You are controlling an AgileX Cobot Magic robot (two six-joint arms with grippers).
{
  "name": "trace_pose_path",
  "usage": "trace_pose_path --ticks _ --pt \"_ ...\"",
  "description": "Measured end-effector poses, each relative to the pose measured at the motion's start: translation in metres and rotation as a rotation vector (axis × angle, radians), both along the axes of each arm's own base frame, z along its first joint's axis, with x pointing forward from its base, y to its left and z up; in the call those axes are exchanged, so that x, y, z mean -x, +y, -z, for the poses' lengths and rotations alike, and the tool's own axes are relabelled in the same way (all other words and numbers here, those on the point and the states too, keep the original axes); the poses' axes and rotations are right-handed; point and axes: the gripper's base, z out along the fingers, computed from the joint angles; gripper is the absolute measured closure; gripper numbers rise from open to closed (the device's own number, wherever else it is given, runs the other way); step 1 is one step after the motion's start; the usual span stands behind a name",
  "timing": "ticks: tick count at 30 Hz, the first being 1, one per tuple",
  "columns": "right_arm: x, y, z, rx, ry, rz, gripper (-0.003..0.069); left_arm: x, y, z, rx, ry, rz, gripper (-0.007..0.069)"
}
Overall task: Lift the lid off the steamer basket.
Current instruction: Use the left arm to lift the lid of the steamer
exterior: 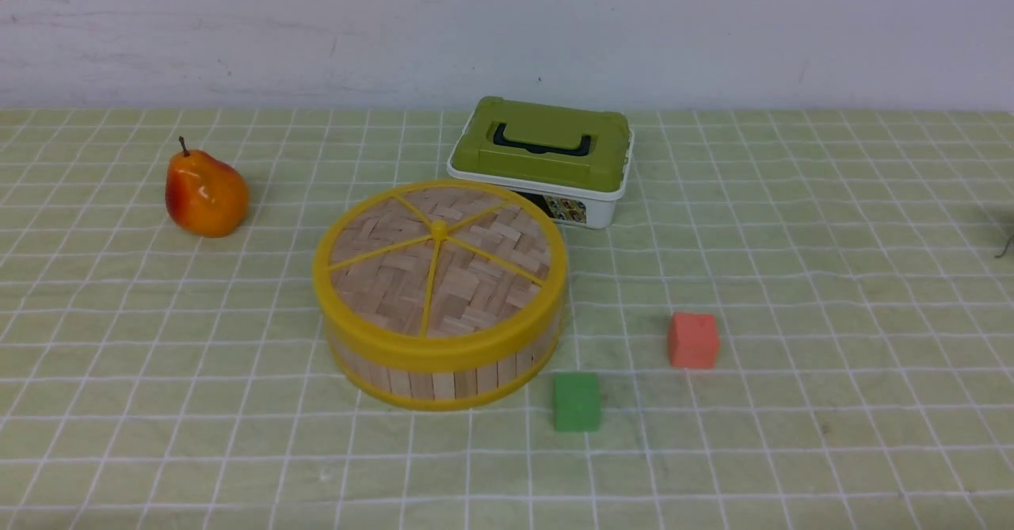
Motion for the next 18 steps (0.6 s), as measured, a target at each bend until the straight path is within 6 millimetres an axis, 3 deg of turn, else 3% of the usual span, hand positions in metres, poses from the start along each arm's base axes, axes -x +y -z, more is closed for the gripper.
trace_pose_path --ticks 12,15,18 --pt "0.000 0.000 0.000 0.000 0.000 0.000 0.0418 0.002 0.003 -0.040 0.044 -0.446 -0.032 0.0438" --pt "0.000 0.000 0.000 0.000 0.000 0.000 0.0418 0.005 0.004 -0.047 0.119 -0.514 -0.033 0.0435" --pt "0.000 0.000 0.000 0.000 0.000 0.000 0.0418 0.007 0.007 -0.052 0.332 -0.571 -0.030 0.0436"
